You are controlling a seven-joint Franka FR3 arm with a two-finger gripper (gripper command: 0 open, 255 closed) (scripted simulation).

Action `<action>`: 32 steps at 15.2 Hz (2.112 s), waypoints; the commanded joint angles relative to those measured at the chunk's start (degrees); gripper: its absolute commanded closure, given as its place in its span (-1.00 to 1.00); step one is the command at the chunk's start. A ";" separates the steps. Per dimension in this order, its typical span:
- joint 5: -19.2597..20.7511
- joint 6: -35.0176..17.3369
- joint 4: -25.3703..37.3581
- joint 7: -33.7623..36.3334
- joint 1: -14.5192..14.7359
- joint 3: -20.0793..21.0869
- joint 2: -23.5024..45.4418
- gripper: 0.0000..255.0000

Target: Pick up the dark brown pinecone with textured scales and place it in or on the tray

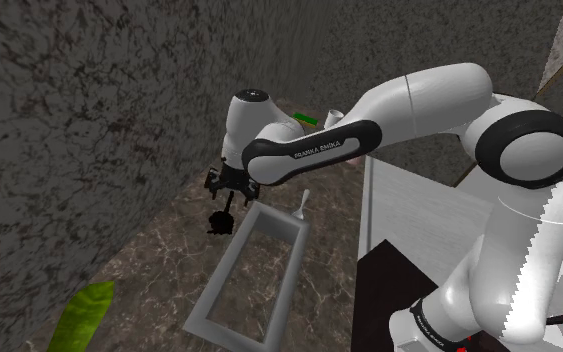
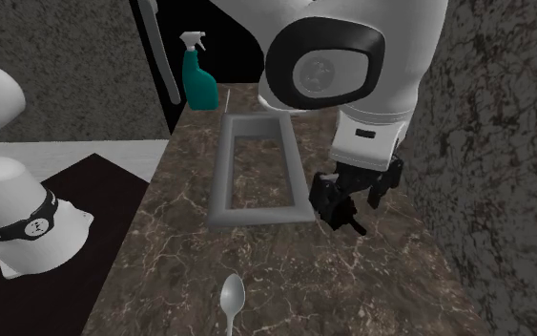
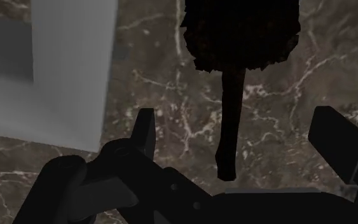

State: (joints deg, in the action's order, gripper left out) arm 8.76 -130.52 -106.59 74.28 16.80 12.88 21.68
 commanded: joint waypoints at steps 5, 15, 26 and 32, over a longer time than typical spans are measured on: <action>0.10 -1.93 0.71 6.06 1.44 -0.94 3.76 -1.00; 0.46 -3.40 0.49 6.29 1.62 -1.23 5.03 -1.00; 0.31 -2.82 0.62 6.18 1.57 -1.15 4.56 1.00; -0.61 0.77 1.59 5.52 1.31 -0.74 1.88 1.00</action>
State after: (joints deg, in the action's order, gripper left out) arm 8.33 -130.52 -105.17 79.94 18.17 12.05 24.01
